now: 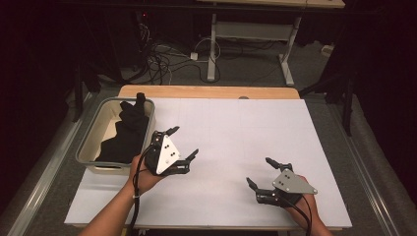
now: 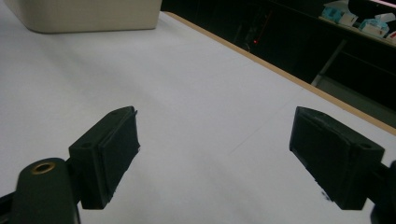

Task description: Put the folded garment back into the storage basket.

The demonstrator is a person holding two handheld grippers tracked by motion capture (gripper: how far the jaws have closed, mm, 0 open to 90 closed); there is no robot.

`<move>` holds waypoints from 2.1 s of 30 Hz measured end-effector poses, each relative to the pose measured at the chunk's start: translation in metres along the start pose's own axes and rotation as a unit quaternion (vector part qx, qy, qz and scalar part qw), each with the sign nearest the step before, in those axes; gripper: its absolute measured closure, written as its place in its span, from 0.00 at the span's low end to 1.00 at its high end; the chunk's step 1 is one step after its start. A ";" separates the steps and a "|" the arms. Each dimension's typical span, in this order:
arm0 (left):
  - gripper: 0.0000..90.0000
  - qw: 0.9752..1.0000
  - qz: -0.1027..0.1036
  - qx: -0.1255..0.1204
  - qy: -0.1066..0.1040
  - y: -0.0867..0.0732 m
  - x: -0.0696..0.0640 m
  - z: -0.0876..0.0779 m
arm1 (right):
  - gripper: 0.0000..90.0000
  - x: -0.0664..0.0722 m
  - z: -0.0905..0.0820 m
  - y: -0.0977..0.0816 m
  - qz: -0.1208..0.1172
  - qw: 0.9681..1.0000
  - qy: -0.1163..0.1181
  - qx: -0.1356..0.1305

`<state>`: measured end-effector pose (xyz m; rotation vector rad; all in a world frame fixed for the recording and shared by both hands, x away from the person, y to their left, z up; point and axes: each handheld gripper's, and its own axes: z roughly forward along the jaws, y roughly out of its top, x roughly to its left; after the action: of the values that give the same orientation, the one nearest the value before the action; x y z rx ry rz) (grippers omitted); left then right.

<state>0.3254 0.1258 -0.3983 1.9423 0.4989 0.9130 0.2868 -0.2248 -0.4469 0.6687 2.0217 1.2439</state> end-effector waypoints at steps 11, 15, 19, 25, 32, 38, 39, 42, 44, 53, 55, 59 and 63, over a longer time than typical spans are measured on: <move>0.16 1.000 -0.002 0.003 -0.008 -0.011 -0.009 -0.008 | 0.17 0.002 -0.002 0.001 -0.006 1.000 0.000 -0.002; 0.16 1.000 0.005 0.008 -0.010 -0.015 -0.015 -0.011 | 0.17 0.002 -0.004 0.002 -0.005 1.000 -0.002 -0.006; 0.16 1.000 0.011 0.017 -0.018 -0.021 -0.020 -0.013 | 0.17 0.003 -0.004 0.001 -0.006 1.000 0.000 -0.004; 0.16 0.999 0.015 0.022 -0.028 -0.031 -0.026 -0.015 | 0.17 0.004 -0.003 0.000 -0.005 1.000 0.001 -0.001; 0.16 0.998 0.014 0.045 -0.038 -0.050 -0.033 -0.016 | 0.17 0.003 -0.004 -0.004 -0.005 1.000 0.004 0.002; 0.16 0.998 -0.018 0.052 -0.043 -0.068 -0.034 -0.020 | 0.17 0.003 -0.001 -0.008 -0.006 1.000 0.000 0.008; 0.16 0.997 -0.017 0.056 -0.042 -0.071 -0.036 -0.021 | 0.17 0.004 0.000 -0.009 -0.010 1.000 -0.004 0.012; 0.16 0.997 -0.022 0.060 -0.037 -0.077 -0.038 -0.025 | 0.17 0.006 0.001 -0.012 -0.015 1.000 0.003 0.016; 0.16 0.997 -0.038 0.050 -0.035 -0.079 -0.036 -0.030 | 0.17 0.008 0.002 -0.014 -0.021 1.000 0.003 0.019; 0.16 0.997 -0.034 0.053 -0.037 -0.082 -0.036 -0.035 | 0.17 0.008 0.000 -0.017 -0.012 1.000 0.006 0.017; 0.16 0.997 -0.034 0.054 -0.037 -0.082 -0.037 -0.034 | 0.17 0.008 0.000 -0.017 -0.013 1.000 0.006 0.017; 0.16 0.997 -0.029 0.059 -0.040 -0.084 -0.039 -0.033 | 0.17 0.009 0.000 -0.016 -0.017 1.000 0.007 0.019; 0.16 0.997 -0.026 0.061 -0.044 -0.086 -0.038 -0.032 | 0.17 0.011 0.000 -0.015 -0.020 1.000 0.007 0.019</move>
<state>0.2774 0.1629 -0.4767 2.0592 0.5627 0.7760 0.2780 -0.2231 -0.4634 0.6356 2.0648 1.1943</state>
